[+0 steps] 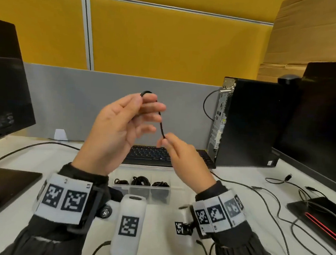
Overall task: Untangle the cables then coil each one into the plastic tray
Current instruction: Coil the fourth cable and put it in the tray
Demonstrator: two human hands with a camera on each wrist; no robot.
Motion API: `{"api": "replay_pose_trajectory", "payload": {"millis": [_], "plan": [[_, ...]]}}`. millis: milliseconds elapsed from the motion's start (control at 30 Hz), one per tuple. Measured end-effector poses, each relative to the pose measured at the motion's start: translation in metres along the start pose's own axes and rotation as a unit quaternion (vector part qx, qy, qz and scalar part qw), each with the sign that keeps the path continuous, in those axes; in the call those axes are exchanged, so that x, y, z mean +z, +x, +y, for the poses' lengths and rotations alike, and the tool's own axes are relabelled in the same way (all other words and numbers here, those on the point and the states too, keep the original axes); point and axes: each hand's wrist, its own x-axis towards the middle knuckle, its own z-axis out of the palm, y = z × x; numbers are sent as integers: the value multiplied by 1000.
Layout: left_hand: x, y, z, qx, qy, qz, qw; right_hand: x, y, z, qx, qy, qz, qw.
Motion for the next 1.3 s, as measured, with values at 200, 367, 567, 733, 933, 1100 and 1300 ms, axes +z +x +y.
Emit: {"api": "replay_pose_trajectory", "payload": {"millis": [200,367,567,733,933,1100,1300], "plan": [[-20,2,-20,115,352,90,925,-39,-19,-49,-127,30,-143,981],[12,-10,-16,-93,217,-115,965,-47,-13,-28,-121,65,241,961],[13,-4,-10,-41,-66,61,995,-12,-10,-11,10,-22,-120,992],[-4,-3,-29,65,365,67,926,-38,-17,-31,-69,-23,-89,993],[13,-12,-13,-103,239,-121,958,-34,-10,-15,-76,6,241,967],[17,-10,-8,-62,-13,-21,998,-27,-10,-12,-6,36,-111,993],[-4,-2,-38,51,341,76,936,-44,-22,-36,-83,21,-246,965]]}}
